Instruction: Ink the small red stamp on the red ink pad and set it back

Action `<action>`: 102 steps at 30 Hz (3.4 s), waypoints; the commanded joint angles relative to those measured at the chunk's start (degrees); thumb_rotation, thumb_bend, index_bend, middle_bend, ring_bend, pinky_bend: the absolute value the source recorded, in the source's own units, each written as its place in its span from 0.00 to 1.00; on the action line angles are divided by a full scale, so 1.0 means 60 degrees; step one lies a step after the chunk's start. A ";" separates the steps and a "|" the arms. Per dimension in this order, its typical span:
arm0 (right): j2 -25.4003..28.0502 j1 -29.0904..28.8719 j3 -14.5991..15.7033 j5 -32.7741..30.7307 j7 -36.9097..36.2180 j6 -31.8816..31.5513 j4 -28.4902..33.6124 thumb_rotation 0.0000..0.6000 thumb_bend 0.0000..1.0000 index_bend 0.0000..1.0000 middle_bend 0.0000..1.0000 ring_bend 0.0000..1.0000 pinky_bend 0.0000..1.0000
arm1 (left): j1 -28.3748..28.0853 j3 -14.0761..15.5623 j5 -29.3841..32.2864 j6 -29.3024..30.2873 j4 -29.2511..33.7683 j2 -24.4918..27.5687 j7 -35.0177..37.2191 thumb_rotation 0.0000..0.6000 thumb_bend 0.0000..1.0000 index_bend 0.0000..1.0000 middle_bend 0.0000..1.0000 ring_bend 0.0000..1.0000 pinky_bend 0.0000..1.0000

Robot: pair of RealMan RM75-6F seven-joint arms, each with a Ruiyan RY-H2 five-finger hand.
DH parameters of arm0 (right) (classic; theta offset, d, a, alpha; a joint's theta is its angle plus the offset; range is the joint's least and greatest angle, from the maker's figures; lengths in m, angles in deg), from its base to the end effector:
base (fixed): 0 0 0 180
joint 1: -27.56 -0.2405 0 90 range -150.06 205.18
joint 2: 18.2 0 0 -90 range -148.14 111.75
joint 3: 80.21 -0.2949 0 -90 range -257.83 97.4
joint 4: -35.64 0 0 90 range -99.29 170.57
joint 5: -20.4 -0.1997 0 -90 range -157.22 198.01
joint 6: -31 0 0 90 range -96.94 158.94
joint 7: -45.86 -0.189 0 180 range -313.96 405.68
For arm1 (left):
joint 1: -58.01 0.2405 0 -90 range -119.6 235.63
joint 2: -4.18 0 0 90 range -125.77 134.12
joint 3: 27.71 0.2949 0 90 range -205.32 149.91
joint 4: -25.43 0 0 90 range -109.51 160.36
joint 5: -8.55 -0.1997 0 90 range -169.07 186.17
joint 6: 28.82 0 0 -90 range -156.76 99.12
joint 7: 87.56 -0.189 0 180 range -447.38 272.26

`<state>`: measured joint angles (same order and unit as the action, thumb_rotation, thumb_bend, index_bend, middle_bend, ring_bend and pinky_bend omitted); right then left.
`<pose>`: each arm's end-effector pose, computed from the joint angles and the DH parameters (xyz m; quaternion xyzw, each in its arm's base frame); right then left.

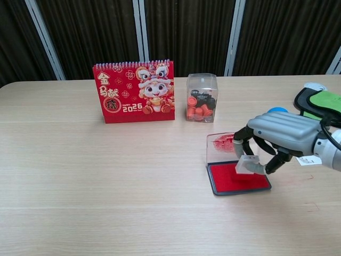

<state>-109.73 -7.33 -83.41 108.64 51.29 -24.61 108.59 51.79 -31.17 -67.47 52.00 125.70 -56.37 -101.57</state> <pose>-0.2147 -0.3593 -0.0522 0.8014 -0.3210 0.3570 0.3568 -0.3460 0.2337 0.1931 -0.5982 -0.3911 -0.2952 0.6340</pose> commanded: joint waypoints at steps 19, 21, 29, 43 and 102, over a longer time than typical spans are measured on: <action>-0.0521 -0.0002 0.0430 0.0140 -0.0491 -0.0120 -0.1009 1.00 0.51 0.58 0.62 0.73 1.00 | -0.0049 0.0007 0.0091 -0.0046 -0.0003 -0.0081 -0.0167 1.00 0.00 0.00 0.00 0.00 0.00; -0.0579 0.0001 0.0460 0.0139 -0.0512 -0.0117 -0.1116 1.00 0.51 0.58 0.62 0.73 1.00 | -0.0047 0.0010 0.0091 -0.0041 0.0000 -0.0083 -0.0170 1.00 0.00 0.00 0.00 0.00 0.00; -0.0584 0.0004 0.0408 0.0149 -0.0735 -0.0318 -0.1141 1.00 0.51 0.58 0.62 0.73 1.00 | -0.0045 0.0018 0.0086 -0.0038 0.0000 -0.0067 -0.0131 1.00 0.00 0.00 0.00 0.00 0.00; 0.1186 0.0273 0.0123 0.0243 -0.1487 -0.1286 0.0432 1.00 0.51 0.59 0.62 0.73 1.00 | -0.0020 0.0073 -0.0016 0.0002 0.0043 -0.0043 -0.0093 1.00 0.00 0.00 0.00 0.00 0.00; 0.0048 0.1320 0.1062 0.0626 -0.3838 -0.1730 -0.3737 1.00 0.17 0.48 0.54 0.73 1.00 | -0.0018 0.0216 -0.0253 -0.0013 0.0141 -0.0055 -0.0161 1.00 0.00 0.00 0.00 0.00 0.00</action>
<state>-109.47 0.62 -76.96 112.47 28.29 -34.97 86.15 51.69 -29.87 -68.98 51.92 126.55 -56.70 -102.54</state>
